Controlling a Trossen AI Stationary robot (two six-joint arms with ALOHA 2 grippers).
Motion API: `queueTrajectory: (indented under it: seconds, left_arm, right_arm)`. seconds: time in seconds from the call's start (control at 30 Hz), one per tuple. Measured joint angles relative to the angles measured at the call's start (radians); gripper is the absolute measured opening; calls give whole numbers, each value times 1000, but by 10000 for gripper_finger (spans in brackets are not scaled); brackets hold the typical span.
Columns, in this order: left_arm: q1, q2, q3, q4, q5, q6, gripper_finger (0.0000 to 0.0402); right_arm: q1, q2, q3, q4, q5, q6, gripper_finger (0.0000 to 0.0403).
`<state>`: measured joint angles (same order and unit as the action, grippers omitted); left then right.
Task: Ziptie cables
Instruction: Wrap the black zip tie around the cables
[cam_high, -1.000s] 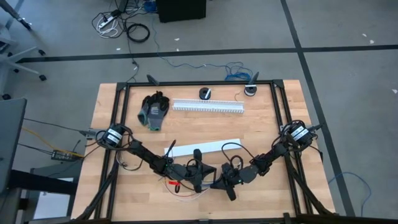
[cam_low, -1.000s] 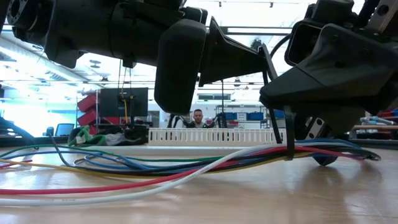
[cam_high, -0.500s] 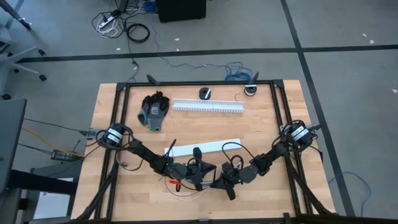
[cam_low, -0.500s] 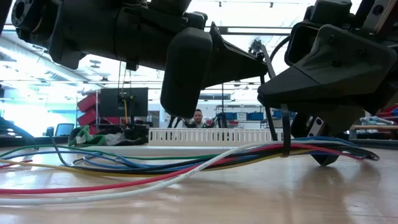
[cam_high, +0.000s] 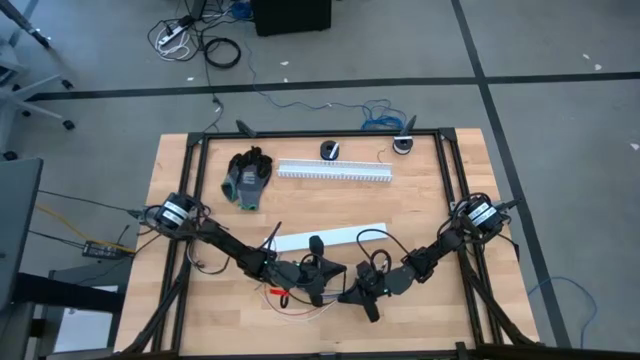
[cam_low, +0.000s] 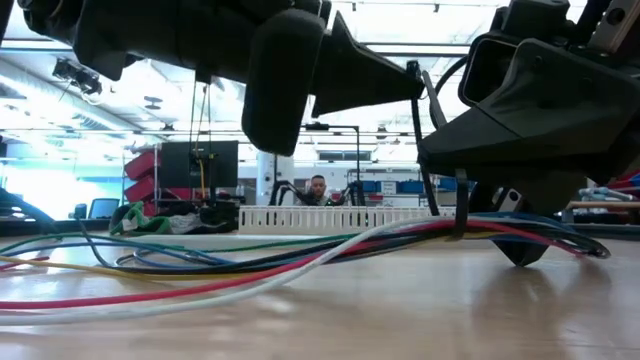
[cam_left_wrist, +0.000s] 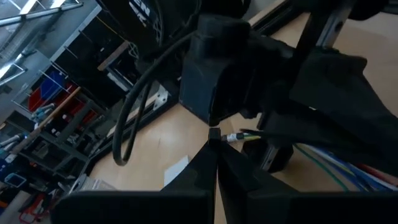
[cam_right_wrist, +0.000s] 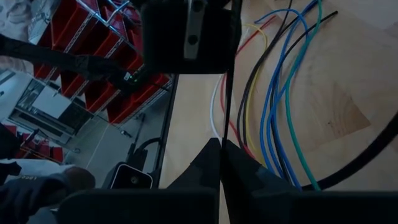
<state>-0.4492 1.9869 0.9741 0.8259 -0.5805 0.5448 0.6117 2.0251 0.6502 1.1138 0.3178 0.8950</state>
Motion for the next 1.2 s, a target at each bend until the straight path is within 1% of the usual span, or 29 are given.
queueTrajectory:
  seconds: [0.23,0.37,0.53,1.2]
  left_arm:
    - [0,0,2,-17,19,-21,0]
    - [0,0,29,-54,47,-26,0]
    - [-1,0,54,-114,47,-25,0]
    - [-3,0,55,-145,43,-38,0]
  right_arm:
    - [0,1,0,2,0,-3,0]
    - [-2,1,0,3,0,-6,0]
    - [-2,1,0,4,0,-8,0]
    - [-2,1,0,5,0,-14,0]
